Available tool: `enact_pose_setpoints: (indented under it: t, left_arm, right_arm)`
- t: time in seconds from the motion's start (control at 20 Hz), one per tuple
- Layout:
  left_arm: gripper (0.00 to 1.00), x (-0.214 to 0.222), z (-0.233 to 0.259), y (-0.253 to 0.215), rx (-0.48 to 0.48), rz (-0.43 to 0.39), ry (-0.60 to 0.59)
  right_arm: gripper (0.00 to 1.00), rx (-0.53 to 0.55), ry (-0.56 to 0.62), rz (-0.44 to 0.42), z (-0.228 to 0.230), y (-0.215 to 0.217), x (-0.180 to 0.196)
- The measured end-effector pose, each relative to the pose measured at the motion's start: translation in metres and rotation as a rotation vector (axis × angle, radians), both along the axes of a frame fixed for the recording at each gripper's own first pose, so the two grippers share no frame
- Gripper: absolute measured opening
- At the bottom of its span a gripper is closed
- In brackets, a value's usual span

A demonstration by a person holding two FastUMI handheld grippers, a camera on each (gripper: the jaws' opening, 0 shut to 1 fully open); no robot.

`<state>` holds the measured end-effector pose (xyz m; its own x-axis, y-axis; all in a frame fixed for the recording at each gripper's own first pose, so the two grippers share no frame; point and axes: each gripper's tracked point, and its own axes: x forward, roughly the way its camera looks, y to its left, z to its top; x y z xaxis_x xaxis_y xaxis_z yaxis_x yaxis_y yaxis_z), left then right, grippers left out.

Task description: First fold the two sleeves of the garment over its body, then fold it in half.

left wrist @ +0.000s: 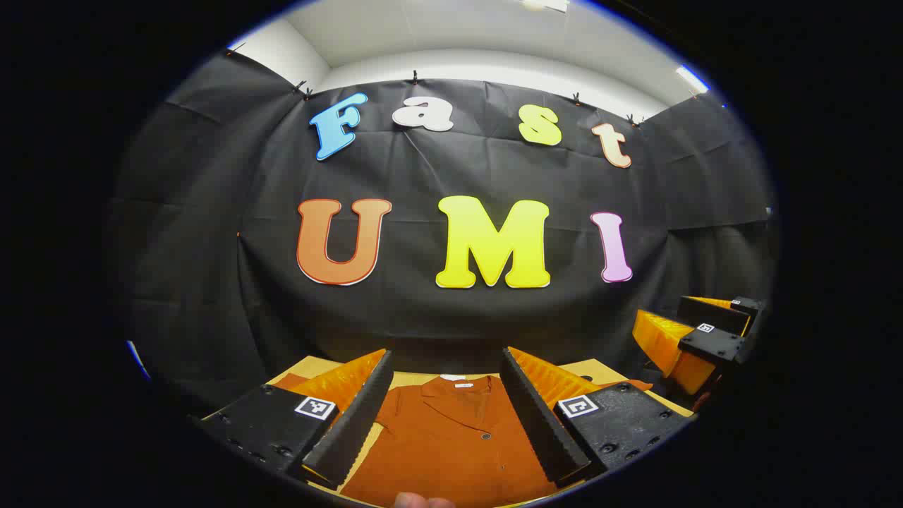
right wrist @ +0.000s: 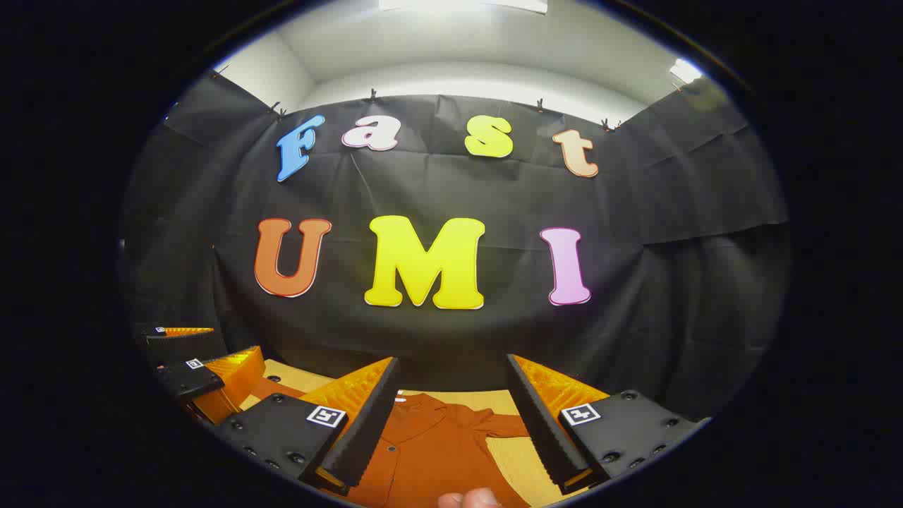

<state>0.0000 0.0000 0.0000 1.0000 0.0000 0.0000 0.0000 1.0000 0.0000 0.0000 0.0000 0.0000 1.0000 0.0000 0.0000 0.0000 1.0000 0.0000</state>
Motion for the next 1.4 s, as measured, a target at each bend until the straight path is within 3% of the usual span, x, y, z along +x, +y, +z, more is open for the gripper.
enact_pose_setpoints:
  t: [0.35, 0.65, 0.9, 1.4]
  left_arm:
    - [0.98, 0.001, -0.002, -0.001, 0.012, 0.012, 0.010]
    - [0.98, 0.000, 0.008, 0.002, 0.038, 0.022, -0.030]
    - [0.98, 0.001, 0.000, -0.008, 0.054, -0.042, -0.017]
    - [0.99, 0.006, -0.006, -0.010, 0.082, -0.103, -0.008]
  right_arm:
    - [0.95, 0.006, 0.022, -0.025, -0.014, -0.009, 0.001]
    - [0.95, 0.024, -0.008, -0.030, 0.003, -0.016, -0.002]
    - [0.95, 0.081, -0.070, -0.047, 0.015, -0.017, -0.006]
    - [0.95, 0.061, 0.037, -0.065, -0.022, -0.002, -0.010]
